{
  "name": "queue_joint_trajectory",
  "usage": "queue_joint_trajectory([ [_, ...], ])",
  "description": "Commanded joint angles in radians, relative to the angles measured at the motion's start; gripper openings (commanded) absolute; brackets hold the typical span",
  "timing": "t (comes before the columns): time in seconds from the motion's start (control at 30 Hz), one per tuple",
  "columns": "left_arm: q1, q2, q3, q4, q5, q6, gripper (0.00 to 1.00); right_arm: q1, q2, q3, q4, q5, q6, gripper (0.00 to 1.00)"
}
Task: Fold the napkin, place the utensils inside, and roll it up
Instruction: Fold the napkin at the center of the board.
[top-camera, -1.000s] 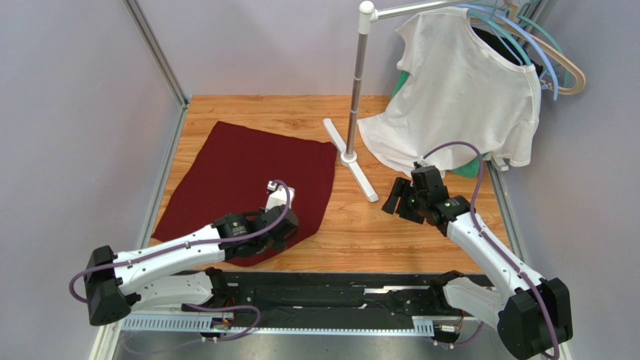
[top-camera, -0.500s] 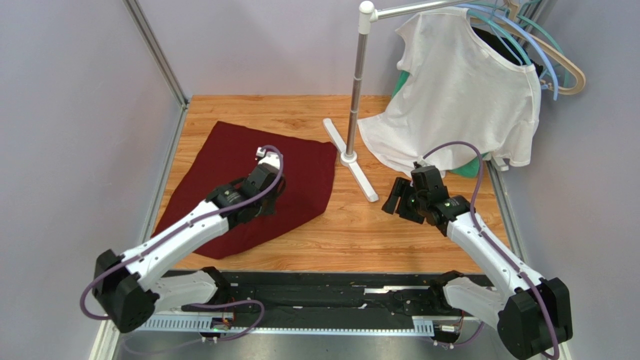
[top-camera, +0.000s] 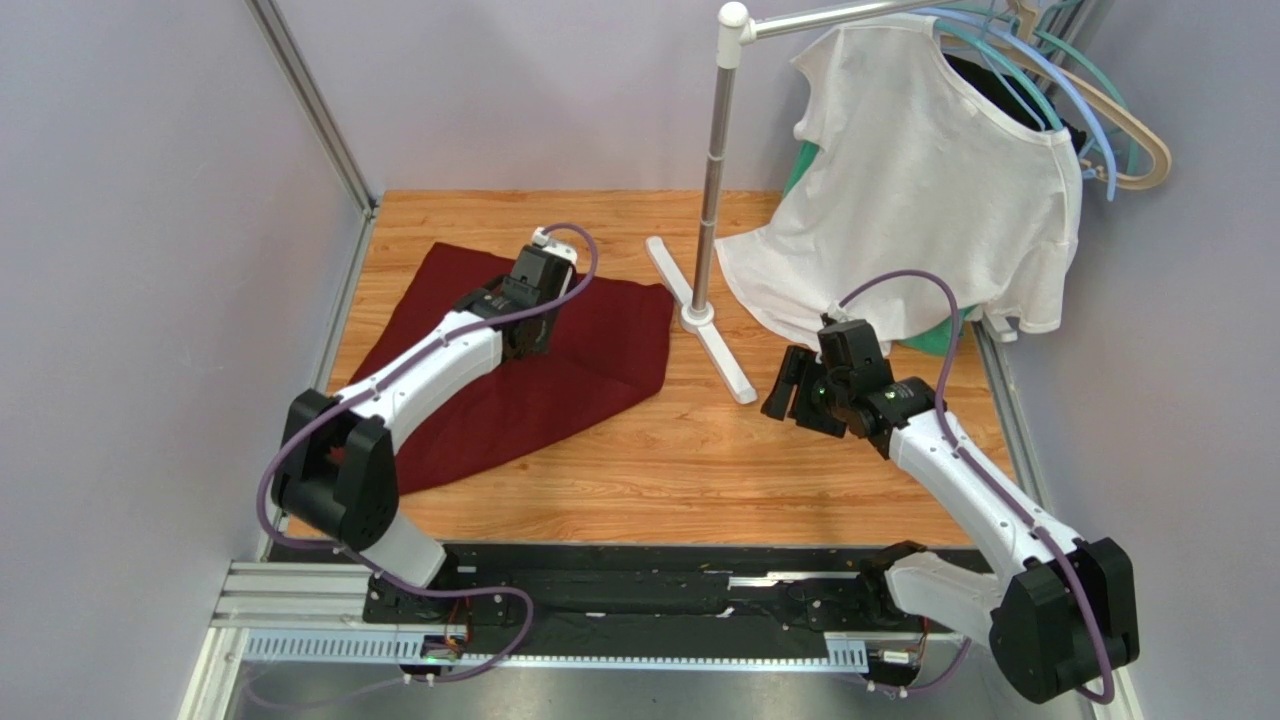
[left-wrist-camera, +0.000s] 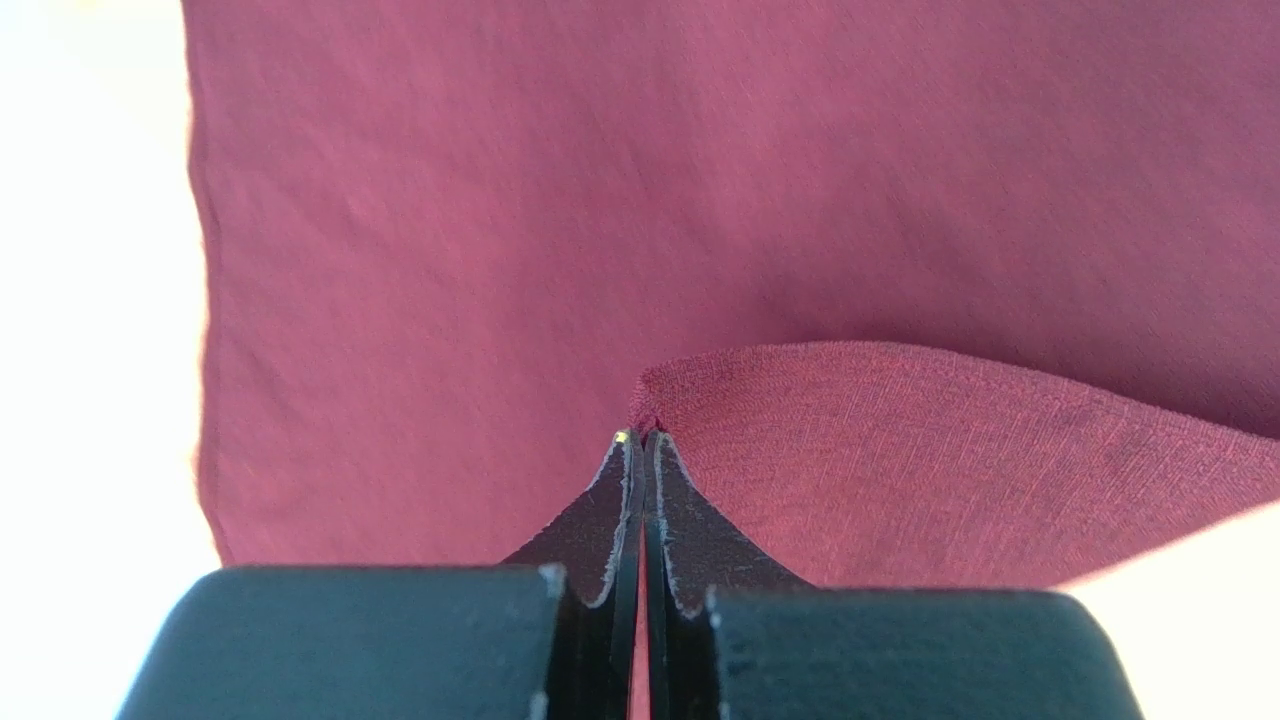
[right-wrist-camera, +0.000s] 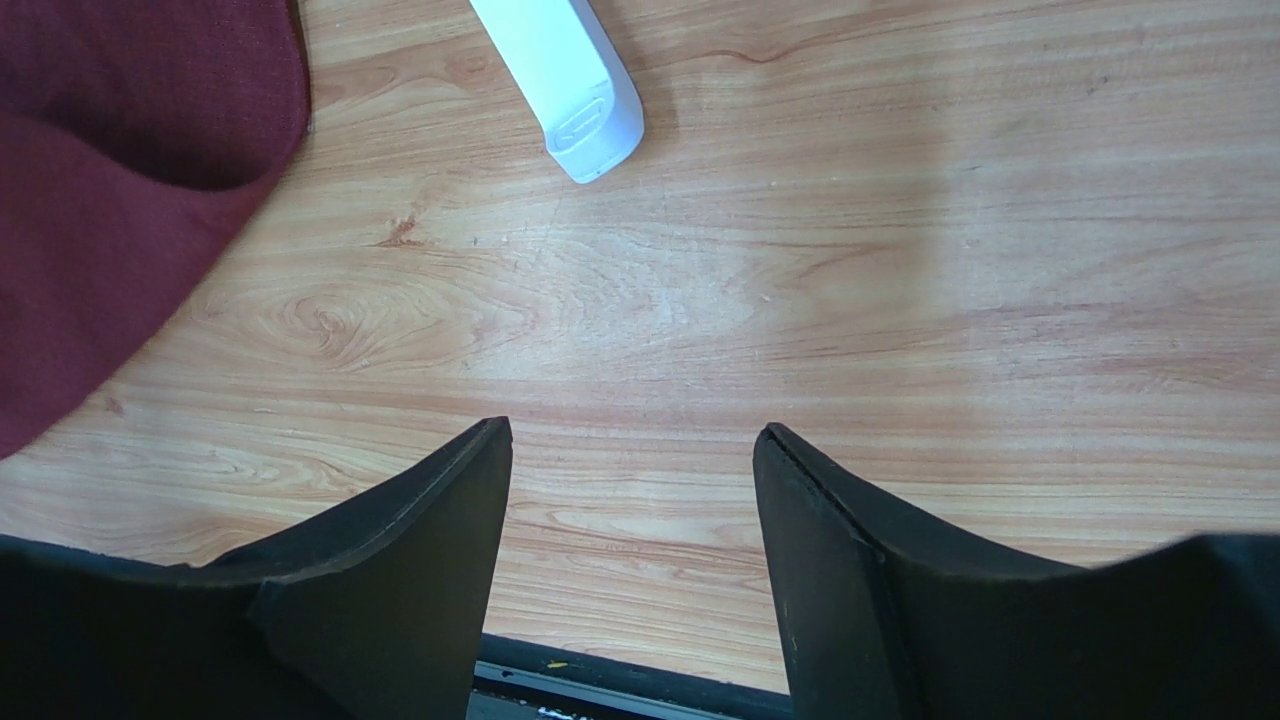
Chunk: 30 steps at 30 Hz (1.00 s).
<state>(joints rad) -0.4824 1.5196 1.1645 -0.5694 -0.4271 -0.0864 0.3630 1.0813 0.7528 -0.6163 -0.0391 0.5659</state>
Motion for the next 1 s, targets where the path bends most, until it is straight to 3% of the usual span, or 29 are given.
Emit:
queue_joint_trajectory([
  [0.0, 0.069, 0.094, 0.107, 0.094, 0.016, 0.146, 0.00, -0.002, 0.023, 0.063, 0.006, -0.015, -0.034, 0.64],
  [0.3, 0.212, 0.281, 0.286, 0.140, 0.148, 0.309, 0.00, -0.001, 0.052, 0.095, -0.008, -0.007, -0.067, 0.64],
  [0.97, 0.409, 0.557, 0.645, 0.066, 0.332, 0.398, 0.00, -0.001, 0.114, 0.109, -0.034, 0.038, -0.113, 0.64],
])
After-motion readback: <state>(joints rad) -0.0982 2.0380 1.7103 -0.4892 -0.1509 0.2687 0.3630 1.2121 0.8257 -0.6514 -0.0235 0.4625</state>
